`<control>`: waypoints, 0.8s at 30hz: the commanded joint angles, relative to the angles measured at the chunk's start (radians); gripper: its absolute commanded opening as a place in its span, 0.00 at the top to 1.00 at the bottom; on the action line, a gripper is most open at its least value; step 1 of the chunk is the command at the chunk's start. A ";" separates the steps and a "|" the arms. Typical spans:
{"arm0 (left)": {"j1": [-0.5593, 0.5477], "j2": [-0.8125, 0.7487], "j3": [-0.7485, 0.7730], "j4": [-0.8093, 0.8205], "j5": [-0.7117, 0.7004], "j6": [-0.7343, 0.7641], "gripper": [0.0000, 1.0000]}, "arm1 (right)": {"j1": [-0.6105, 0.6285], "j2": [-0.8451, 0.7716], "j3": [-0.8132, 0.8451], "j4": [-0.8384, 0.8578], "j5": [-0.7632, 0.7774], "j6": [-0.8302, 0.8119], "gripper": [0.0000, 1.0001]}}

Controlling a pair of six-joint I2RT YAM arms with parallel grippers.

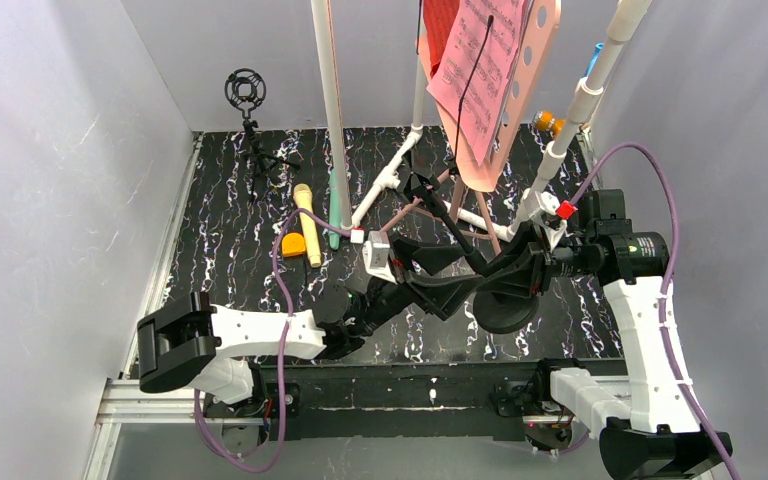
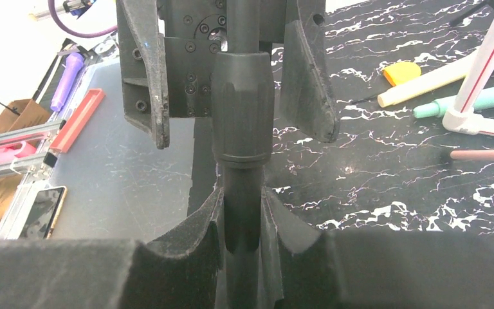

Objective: Pack up the instrument practice props
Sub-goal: Unscrew the knob on the microphone stand.

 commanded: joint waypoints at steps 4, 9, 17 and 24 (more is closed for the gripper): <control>0.002 0.022 0.069 0.033 0.004 -0.015 0.37 | 0.005 -0.011 -0.005 0.019 -0.069 0.010 0.99; 0.006 0.036 0.091 0.032 0.006 -0.013 0.55 | 0.004 -0.012 -0.022 0.028 -0.068 0.010 0.99; 0.009 0.035 0.067 0.018 -0.167 -0.114 1.00 | 0.004 -0.013 -0.058 0.049 -0.045 -0.017 0.99; -0.012 -0.020 0.085 -0.310 -0.452 -0.401 1.00 | 0.003 -0.018 -0.140 0.262 0.203 0.096 0.99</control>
